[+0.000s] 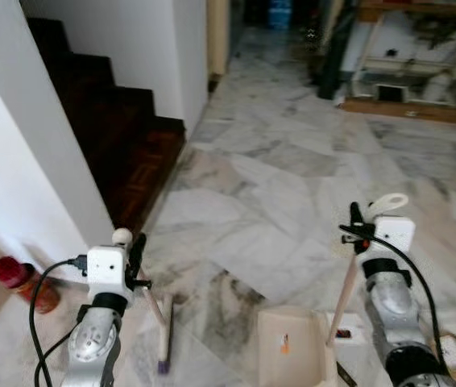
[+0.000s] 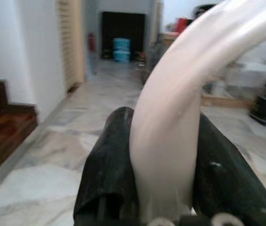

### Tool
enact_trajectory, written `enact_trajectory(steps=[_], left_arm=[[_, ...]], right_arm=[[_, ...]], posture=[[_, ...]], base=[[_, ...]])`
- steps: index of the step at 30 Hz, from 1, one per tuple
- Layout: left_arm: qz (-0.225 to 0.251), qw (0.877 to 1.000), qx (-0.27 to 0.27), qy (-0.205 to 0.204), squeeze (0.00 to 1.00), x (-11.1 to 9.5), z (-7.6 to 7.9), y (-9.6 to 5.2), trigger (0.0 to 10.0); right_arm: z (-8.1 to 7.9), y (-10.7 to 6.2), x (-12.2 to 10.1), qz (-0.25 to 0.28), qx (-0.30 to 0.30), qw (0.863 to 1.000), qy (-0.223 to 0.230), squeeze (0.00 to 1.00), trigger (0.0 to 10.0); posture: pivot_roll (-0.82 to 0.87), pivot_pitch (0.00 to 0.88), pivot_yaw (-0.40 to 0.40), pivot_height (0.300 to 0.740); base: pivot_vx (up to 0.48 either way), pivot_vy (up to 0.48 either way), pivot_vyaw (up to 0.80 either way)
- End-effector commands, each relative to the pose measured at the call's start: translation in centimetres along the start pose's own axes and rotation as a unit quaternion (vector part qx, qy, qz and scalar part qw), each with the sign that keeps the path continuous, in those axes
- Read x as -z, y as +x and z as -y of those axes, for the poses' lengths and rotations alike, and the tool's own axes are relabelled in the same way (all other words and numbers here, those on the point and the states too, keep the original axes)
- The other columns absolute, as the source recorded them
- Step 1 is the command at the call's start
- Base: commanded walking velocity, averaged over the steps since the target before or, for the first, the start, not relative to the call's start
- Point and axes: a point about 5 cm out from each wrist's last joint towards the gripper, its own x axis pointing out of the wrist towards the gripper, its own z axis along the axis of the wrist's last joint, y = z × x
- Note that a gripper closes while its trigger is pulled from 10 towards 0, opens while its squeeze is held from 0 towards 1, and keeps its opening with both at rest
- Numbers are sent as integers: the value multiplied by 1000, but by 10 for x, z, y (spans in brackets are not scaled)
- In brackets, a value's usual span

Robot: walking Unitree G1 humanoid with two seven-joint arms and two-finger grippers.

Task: Sweep floor

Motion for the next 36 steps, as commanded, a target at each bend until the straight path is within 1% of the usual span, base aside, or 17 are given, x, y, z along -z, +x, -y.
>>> enact_trajectory(steps=[1,19,36], left_arm=[[27,1000,5,0,0,-10,4,5,10000],[31,999,6,-3,0,-10,5,4,10000],[31,999,11,0,0,-9,7,4,10000]], right_arm=[[6,4,-10,22,8,1000,-1,0,10000],[6,4,-10,23,7,1000,-2,0,10000],[7,4,-10,23,6,1000,-2,0,10000]], posture=[[67,23,49,740],[65,27,48,740],[59,4,47,740]], base=[[0,0,-800],[0,0,-800],[0,0,-800]])
